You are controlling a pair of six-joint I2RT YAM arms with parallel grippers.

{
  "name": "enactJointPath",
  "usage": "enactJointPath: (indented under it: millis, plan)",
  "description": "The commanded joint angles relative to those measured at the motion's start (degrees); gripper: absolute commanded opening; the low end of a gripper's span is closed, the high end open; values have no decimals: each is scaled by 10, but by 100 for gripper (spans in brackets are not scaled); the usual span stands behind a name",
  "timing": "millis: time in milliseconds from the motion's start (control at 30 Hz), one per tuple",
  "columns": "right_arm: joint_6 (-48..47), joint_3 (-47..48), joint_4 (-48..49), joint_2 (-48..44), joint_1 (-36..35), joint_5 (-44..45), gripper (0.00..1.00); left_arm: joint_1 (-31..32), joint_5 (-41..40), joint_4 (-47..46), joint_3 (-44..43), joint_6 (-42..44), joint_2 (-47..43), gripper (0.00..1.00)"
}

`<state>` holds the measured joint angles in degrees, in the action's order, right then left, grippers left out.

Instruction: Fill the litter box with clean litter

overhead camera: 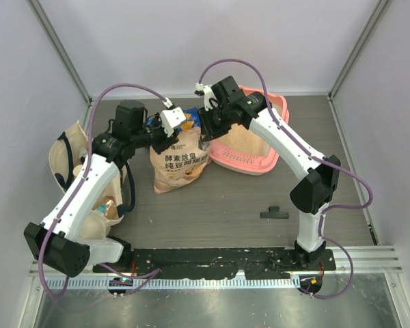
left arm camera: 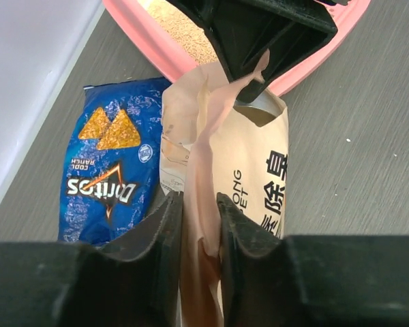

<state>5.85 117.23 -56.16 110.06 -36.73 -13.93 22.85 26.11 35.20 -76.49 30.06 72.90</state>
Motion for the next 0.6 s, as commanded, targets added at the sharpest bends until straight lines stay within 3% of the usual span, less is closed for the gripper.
enactJointPath:
  millis: [0,167,233,567]
  plan:
    - [-8,-9,3,-39,1,29,1,1,18,-12,-8,-39,-11,25]
    - [1,5,24,-39,3,83,1,1,40,-7,-9,-53,-21,6]
    - [24,-28,86,-69,9,96,1,1,41,-7,-7,-66,-25,0]
    - [41,-288,306,-155,-7,165,1,1,34,-36,27,-137,-46,0]
